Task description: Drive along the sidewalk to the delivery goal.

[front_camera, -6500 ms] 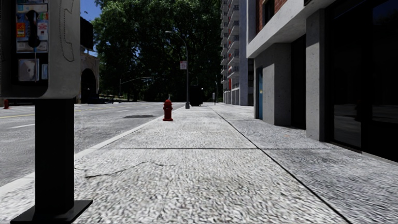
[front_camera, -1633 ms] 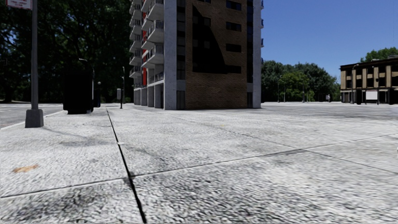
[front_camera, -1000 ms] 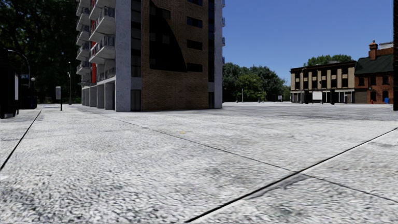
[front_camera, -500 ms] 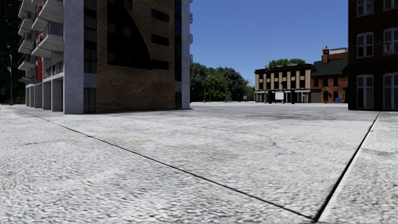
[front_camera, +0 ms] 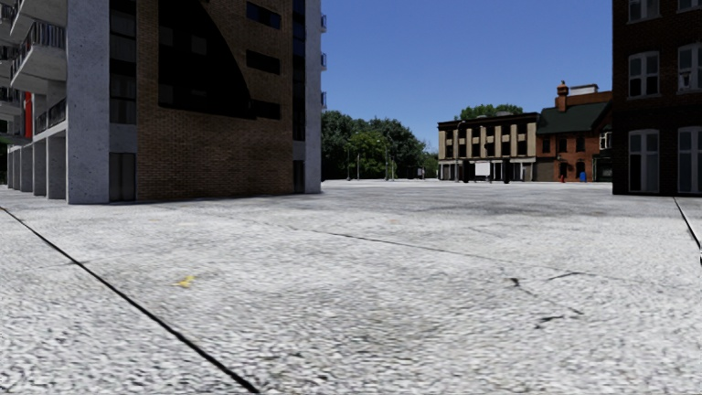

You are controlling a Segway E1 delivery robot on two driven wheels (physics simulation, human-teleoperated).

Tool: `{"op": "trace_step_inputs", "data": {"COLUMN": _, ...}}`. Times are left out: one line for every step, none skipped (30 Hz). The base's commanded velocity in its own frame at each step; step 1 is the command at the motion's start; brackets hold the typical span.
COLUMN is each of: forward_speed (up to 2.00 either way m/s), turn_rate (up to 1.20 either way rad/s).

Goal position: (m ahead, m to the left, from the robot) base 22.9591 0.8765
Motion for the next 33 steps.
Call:
{"op": "trace_step_inputs", "data": {"forward_speed": 2.00, "turn_rate": 0.00}}
{"op": "trace_step_inputs", "data": {"forward_speed": 2.00, "turn_rate": 0.00}}
{"op": "trace_step_inputs", "data": {"forward_speed": 2.00, "turn_rate": 0.00}}
{"op": "trace_step_inputs", "data": {"forward_speed": 2.00, "turn_rate": 0.00}}
{"op": "trace_step_inputs", "data": {"forward_speed": 2.00, "turn_rate": 0.00}}
{"op": "trace_step_inputs", "data": {"forward_speed": 2.00, "turn_rate": 0.00}}
{"op": "trace_step_inputs", "data": {"forward_speed": 2.00, "turn_rate": 0.00}}
{"op": "trace_step_inputs", "data": {"forward_speed": 2.00, "turn_rate": 0.00}}
{"op": "trace_step_inputs", "data": {"forward_speed": 2.00, "turn_rate": 0.00}}
{"op": "trace_step_inputs", "data": {"forward_speed": 2.00, "turn_rate": 0.00}}
{"op": "trace_step_inputs", "data": {"forward_speed": 2.00, "turn_rate": 0.00}}
{"op": "trace_step_inputs", "data": {"forward_speed": 2.00, "turn_rate": 0.00}}
{"op": "trace_step_inputs", "data": {"forward_speed": 2.00, "turn_rate": 0.00}}
{"op": "trace_step_inputs", "data": {"forward_speed": 2.00, "turn_rate": 0.00}}
{"op": "trace_step_inputs", "data": {"forward_speed": 2.00, "turn_rate": 0.00}}
{"op": "trace_step_inputs", "data": {"forward_speed": 2.00, "turn_rate": 0.00}}
{"op": "trace_step_inputs", "data": {"forward_speed": 2.00, "turn_rate": 0.00}}
{"op": "trace_step_inputs", "data": {"forward_speed": 2.00, "turn_rate": 0.00}}
{"op": "trace_step_inputs", "data": {"forward_speed": 2.00, "turn_rate": 0.00}}
{"op": "trace_step_inputs", "data": {"forward_speed": 2.00, "turn_rate": 0.00}}
{"op": "trace_step_inputs", "data": {"forward_speed": 2.00, "turn_rate": 0.00}}
{"op": "trace_step_inputs", "data": {"forward_speed": 2.00, "turn_rate": 0.00}}
{"op": "trace_step_inputs", "data": {"forward_speed": 2.00, "turn_rate": 0.00}}
{"op": "trace_step_inputs", "data": {"forward_speed": 2.00, "turn_rate": 0.00}}
{"op": "trace_step_inputs", "data": {"forward_speed": 2.00, "turn_rate": 0.00}}
{"op": "trace_step_inputs", "data": {"forward_speed": 2.00, "turn_rate": 0.00}}
{"op": "trace_step_inputs", "data": {"forward_speed": 2.00, "turn_rate": 0.00}}
{"op": "trace_step_inputs", "data": {"forward_speed": 2.00, "turn_rate": 0.00}}
{"op": "trace_step_inputs", "data": {"forward_speed": 2.00, "turn_rate": 0.00}}
{"op": "trace_step_inputs", "data": {"forward_speed": 2.00, "turn_rate": 0.00}}
{"op": "trace_step_inputs", "data": {"forward_speed": 2.00, "turn_rate": 0.00}}
{"op": "trace_step_inputs", "data": {"forward_speed": 2.00, "turn_rate": 0.00}}
{"op": "trace_step_inputs", "data": {"forward_speed": 2.00, "turn_rate": 0.00}}
